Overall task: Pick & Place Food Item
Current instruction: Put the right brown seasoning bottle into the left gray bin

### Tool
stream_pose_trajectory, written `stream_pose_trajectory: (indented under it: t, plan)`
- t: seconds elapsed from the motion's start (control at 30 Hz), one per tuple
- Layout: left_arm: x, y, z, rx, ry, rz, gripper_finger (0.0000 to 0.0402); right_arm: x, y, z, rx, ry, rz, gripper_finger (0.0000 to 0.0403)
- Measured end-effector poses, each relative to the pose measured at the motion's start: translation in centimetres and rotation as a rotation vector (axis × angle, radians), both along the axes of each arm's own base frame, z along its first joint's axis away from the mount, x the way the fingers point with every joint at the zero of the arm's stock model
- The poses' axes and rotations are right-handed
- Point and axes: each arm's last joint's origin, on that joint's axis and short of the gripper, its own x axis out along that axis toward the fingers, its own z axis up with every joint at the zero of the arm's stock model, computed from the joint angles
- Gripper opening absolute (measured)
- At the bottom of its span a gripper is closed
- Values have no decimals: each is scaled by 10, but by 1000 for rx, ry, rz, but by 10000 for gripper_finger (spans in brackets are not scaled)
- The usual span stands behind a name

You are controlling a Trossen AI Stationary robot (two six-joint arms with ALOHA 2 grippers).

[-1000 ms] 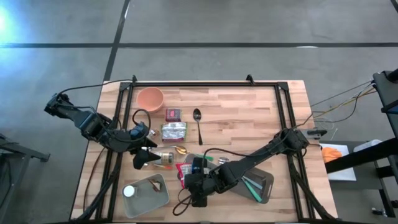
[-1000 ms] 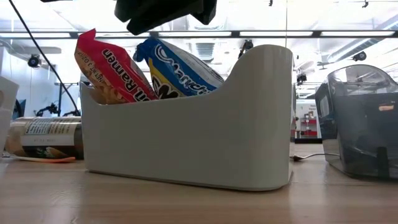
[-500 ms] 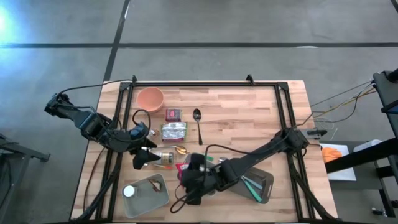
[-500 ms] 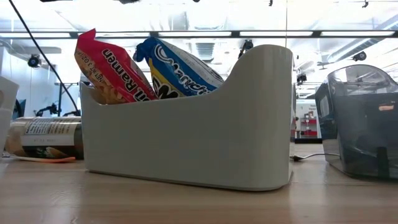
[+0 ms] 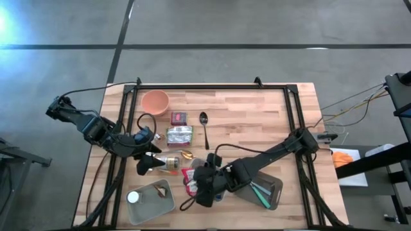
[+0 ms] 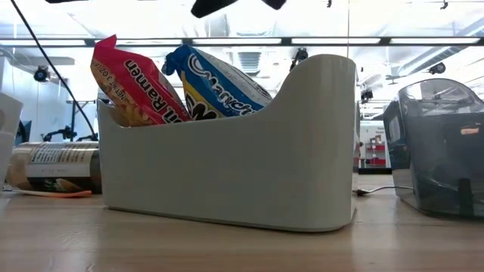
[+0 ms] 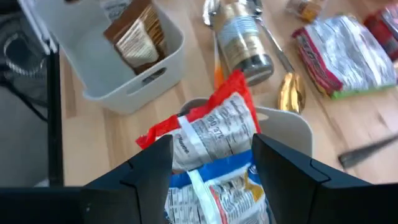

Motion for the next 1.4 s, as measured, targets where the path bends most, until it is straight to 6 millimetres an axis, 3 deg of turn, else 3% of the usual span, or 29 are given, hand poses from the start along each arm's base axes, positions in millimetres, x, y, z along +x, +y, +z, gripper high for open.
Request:
stream_pose_trajectory:
  t: [0.2, 0.37, 0.6, 0.8, 1.0, 1.13, 1.4]
  plan:
    - [0, 0, 0, 5, -1, -5, 340, -7, -24, 18, 141, 4, -196, 219]
    - [0, 0, 0, 7, 2, -5, 340, -24, -55, 33, 194, 116, -313, 219]
    - [0, 0, 0, 9, 5, -5, 340, -52, -86, 42, 126, 391, -100, 219]
    - [0, 0, -1, 8, 4, -3, 340, -75, -106, 20, 83, 582, -114, 218]
    - [0, 1, 0, 0, 5, 8, 340, -121, -129, 0, 243, 674, -437, 218]
    - [0, 1, 0, -13, 4, 22, 340, -155, -134, -8, 432, 601, -655, 218]
    - [0, 1, 0, -33, 7, 40, 340, -190, -122, -34, 728, 427, -947, 218]
